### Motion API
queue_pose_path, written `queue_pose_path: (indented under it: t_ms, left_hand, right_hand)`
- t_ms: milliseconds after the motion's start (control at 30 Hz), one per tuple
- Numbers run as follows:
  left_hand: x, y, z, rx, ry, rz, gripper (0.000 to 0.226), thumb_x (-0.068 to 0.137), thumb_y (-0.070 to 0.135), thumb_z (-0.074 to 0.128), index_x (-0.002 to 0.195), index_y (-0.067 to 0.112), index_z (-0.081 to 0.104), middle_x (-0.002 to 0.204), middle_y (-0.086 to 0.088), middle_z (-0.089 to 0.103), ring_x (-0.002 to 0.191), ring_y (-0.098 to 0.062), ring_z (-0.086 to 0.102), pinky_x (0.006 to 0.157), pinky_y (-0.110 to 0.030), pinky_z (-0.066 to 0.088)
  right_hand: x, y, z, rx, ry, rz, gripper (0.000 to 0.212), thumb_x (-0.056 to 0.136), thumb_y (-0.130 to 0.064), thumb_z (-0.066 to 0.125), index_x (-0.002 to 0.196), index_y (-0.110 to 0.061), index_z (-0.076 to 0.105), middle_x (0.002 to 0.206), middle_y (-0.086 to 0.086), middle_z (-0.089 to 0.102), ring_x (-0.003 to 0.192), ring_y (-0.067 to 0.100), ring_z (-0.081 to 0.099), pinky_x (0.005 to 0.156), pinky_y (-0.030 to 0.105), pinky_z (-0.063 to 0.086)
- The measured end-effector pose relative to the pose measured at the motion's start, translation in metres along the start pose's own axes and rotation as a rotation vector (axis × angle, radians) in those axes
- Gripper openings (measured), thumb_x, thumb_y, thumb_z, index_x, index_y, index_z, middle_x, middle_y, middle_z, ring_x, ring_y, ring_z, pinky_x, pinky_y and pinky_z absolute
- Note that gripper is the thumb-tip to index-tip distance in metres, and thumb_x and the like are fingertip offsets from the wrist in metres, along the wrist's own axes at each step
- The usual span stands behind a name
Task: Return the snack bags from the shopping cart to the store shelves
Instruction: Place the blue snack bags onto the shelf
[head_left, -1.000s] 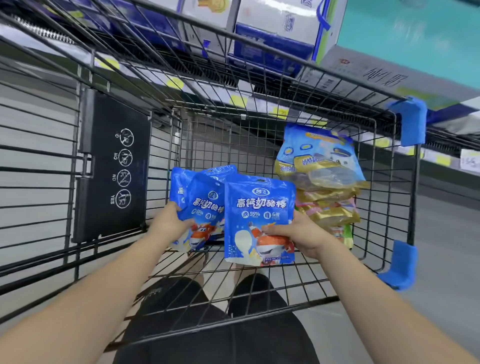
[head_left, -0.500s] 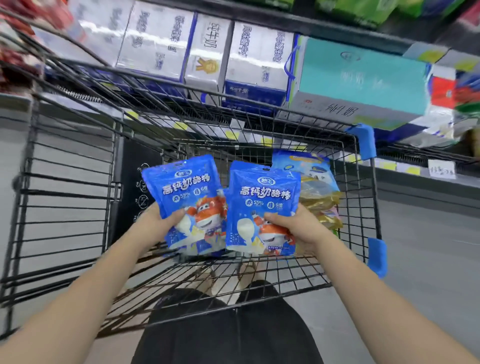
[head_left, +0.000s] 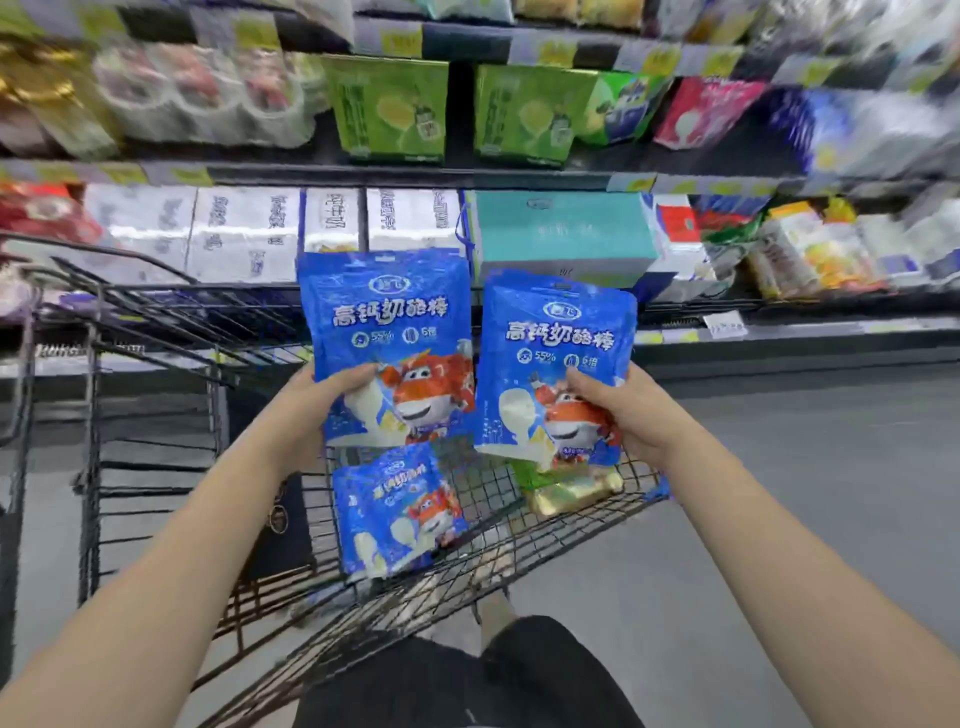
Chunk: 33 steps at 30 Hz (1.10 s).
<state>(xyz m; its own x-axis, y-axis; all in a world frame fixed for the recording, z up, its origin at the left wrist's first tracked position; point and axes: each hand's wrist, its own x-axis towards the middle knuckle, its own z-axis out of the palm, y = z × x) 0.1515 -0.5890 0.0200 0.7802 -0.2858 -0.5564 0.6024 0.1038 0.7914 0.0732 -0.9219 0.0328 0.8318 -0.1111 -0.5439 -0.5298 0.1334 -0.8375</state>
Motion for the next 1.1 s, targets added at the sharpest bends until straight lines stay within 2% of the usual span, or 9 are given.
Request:
queue_pose_path:
  t_ms: [100, 167, 267, 500, 600, 700, 800, 933, 1100]
  left_hand:
    - [0.004, 0.006, 0.016, 0.021, -0.018, 0.014, 0.027, 0.09, 0.017, 0.067, 0.117, 0.016, 0.066, 0.102, -0.003, 0.077, 0.087, -0.02, 0.074, 0.067, -0.032, 0.06]
    - [0.005, 0.007, 0.031, 0.066, -0.073, 0.021, 0.028, 0.092, 0.016, 0.065, 0.12, 0.015, 0.065, 0.11, -0.008, 0.075, 0.09, -0.024, 0.073, 0.08, -0.04, 0.06]
    - [0.004, 0.008, 0.06, 0.129, -0.137, 0.013, 0.035, 0.089, 0.019, 0.068, 0.124, 0.015, 0.063, 0.112, -0.011, 0.074, 0.097, -0.031, 0.071, 0.092, -0.047, 0.055]
    - [-0.002, 0.002, 0.151, 0.213, -0.239, 0.063, 0.04, 0.087, 0.021, 0.069, 0.125, 0.016, 0.06, 0.112, -0.009, 0.074, 0.098, -0.032, 0.072, 0.087, -0.048, 0.057]
    - [-0.004, -0.005, 0.194, 0.231, -0.264, 0.084, 0.051, 0.08, 0.025, 0.073, 0.128, 0.015, 0.059, 0.114, -0.01, 0.073, 0.101, -0.034, 0.071, 0.087, -0.049, 0.056]
    - [-0.005, -0.014, 0.242, 0.261, -0.256, 0.108, 0.047, 0.083, 0.024, 0.072, 0.127, 0.015, 0.059, 0.113, -0.009, 0.074, 0.099, -0.032, 0.072, 0.083, -0.046, 0.058]
    - [-0.005, -0.026, 0.295, 0.284, -0.244, 0.126, 0.039, 0.087, 0.021, 0.068, 0.125, 0.015, 0.061, 0.113, -0.009, 0.074, 0.098, -0.03, 0.072, 0.081, -0.041, 0.059]
    - [-0.003, -0.038, 0.355, 0.288, -0.205, 0.137, 0.05, 0.082, 0.025, 0.072, 0.128, 0.012, 0.059, 0.116, -0.011, 0.073, 0.101, -0.031, 0.071, 0.087, -0.043, 0.056]
    - [0.004, -0.046, 0.409, 0.31, -0.182, 0.161, 0.031, 0.09, 0.019, 0.067, 0.121, 0.016, 0.064, 0.112, -0.005, 0.075, 0.102, -0.027, 0.071, 0.084, -0.038, 0.058]
  right_hand:
    - [-0.027, -0.009, -0.014, 0.019, 0.067, -0.056, 0.065, 0.075, -0.038, 0.08, 0.134, -0.019, 0.062, 0.126, 0.004, 0.072, 0.116, 0.026, 0.069, 0.094, 0.042, 0.056]
    - [-0.045, -0.013, -0.029, 0.038, 0.118, -0.074, 0.059, 0.078, -0.034, 0.077, 0.134, -0.02, 0.062, 0.125, 0.002, 0.073, 0.111, 0.023, 0.071, 0.087, 0.039, 0.059]
    - [-0.069, -0.015, -0.055, 0.048, 0.171, -0.099, 0.056, 0.079, -0.031, 0.077, 0.132, -0.021, 0.063, 0.125, 0.003, 0.073, 0.114, 0.026, 0.07, 0.097, 0.047, 0.055]
    - [-0.105, -0.008, -0.129, 0.122, 0.292, -0.134, 0.042, 0.09, -0.019, 0.073, 0.131, -0.016, 0.064, 0.123, 0.006, 0.074, 0.113, 0.03, 0.071, 0.097, 0.048, 0.056]
    - [-0.114, -0.003, -0.172, 0.105, 0.352, -0.143, 0.036, 0.089, -0.017, 0.076, 0.124, -0.019, 0.068, 0.117, 0.004, 0.076, 0.108, 0.029, 0.073, 0.096, 0.048, 0.057]
    - [-0.121, -0.002, -0.217, 0.109, 0.378, -0.158, 0.03, 0.089, -0.017, 0.076, 0.118, -0.021, 0.069, 0.111, 0.001, 0.078, 0.103, 0.026, 0.074, 0.09, 0.044, 0.059]
    - [-0.128, -0.003, -0.271, 0.116, 0.354, -0.166, 0.031, 0.089, -0.019, 0.077, 0.119, -0.022, 0.069, 0.112, 0.0, 0.078, 0.103, 0.025, 0.075, 0.091, 0.045, 0.059]
    - [-0.131, -0.008, -0.334, 0.119, 0.335, -0.182, 0.037, 0.087, -0.021, 0.079, 0.123, -0.023, 0.068, 0.113, -0.001, 0.077, 0.103, 0.024, 0.075, 0.093, 0.048, 0.059]
    - [-0.128, -0.02, -0.389, 0.113, 0.323, -0.169, 0.038, 0.086, -0.024, 0.08, 0.123, -0.024, 0.068, 0.113, -0.001, 0.077, 0.102, 0.025, 0.075, 0.094, 0.051, 0.058]
